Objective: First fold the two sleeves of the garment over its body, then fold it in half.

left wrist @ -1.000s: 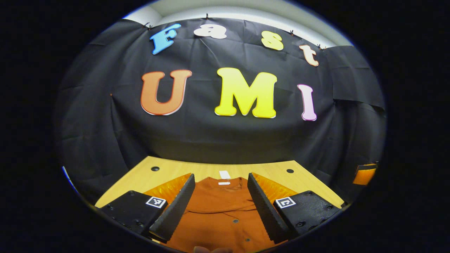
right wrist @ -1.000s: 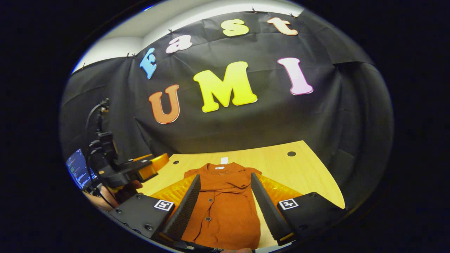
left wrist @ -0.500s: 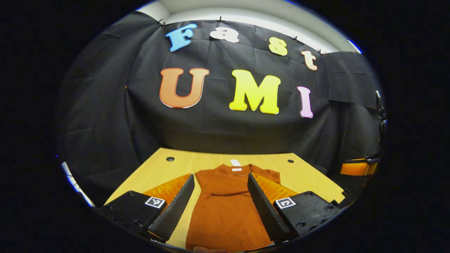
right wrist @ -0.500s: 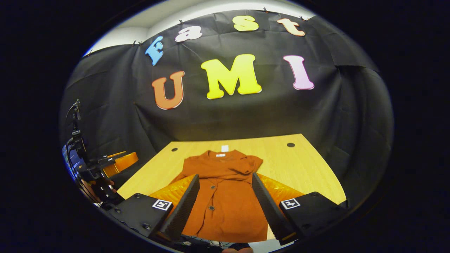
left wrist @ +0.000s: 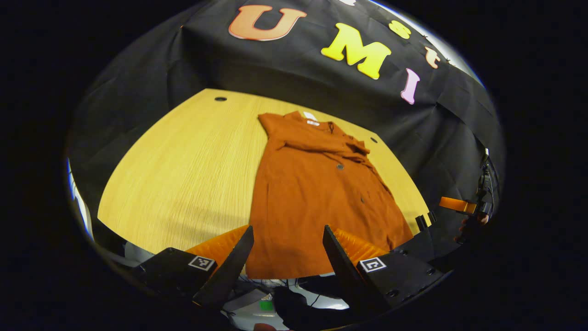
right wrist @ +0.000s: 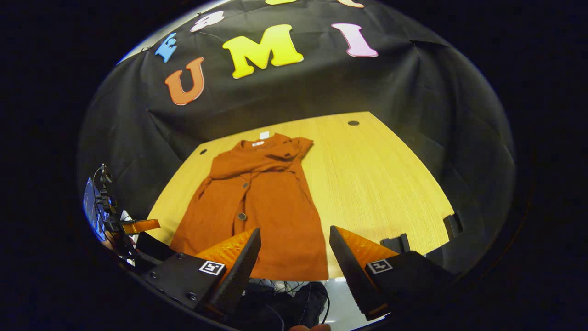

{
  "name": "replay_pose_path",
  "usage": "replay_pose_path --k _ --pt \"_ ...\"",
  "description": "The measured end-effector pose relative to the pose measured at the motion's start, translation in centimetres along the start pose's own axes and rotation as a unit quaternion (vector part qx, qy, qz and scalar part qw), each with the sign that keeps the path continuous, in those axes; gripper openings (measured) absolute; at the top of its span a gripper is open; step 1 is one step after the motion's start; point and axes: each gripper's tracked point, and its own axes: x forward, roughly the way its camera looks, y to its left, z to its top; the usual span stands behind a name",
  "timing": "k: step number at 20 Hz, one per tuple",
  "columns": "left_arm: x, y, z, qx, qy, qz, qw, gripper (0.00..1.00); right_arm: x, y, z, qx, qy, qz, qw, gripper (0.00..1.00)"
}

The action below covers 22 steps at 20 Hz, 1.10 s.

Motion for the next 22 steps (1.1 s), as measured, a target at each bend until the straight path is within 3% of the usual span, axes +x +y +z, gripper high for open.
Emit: replay_pose_path --k 4,7,12,13,16,18,22 --pt "1.9 2.5 -3.1 -0.011 0.058 0.009 0.998 0.99 2.0 -1.9 -2.9 -0.008 0.040 -0.025 0.999 0.96" --pt "2.4 1.4 -5.0 -0.032 0.102 -0.019 0.994 0.98 2.7 -2.4 -4.6 -0.019 0.063 -0.034 0.997 0.96" --pt "3.5 1.3 -4.7 -0.071 0.103 -0.018 0.992 0.88 3.8 -2.7 -6.2 -0.039 0.093 -0.037 0.994 0.96" --pt "4.0 0.7 -5.2 -0.073 0.111 -0.016 0.991 0.52 4.8 -2.8 -7.0 -0.049 0.106 -0.039 0.992 0.97" --pt "4.8 0.3 -5.2 -0.066 0.119 -0.004 0.991 0.18 6.6 -3.0 -8.4 -0.059 0.133 -0.046 0.988 0.97" --pt "4.9 0.0 -5.3 -0.065 0.124 -0.008 0.990 0.10 7.6 -2.7 -9.2 -0.067 0.151 -0.050 0.985 0.96" --pt "4.8 -0.1 -5.4 -0.074 0.131 -0.012 0.988 0.06 8.3 -2.9 -9.9 -0.077 0.179 -0.077 0.978 0.97"
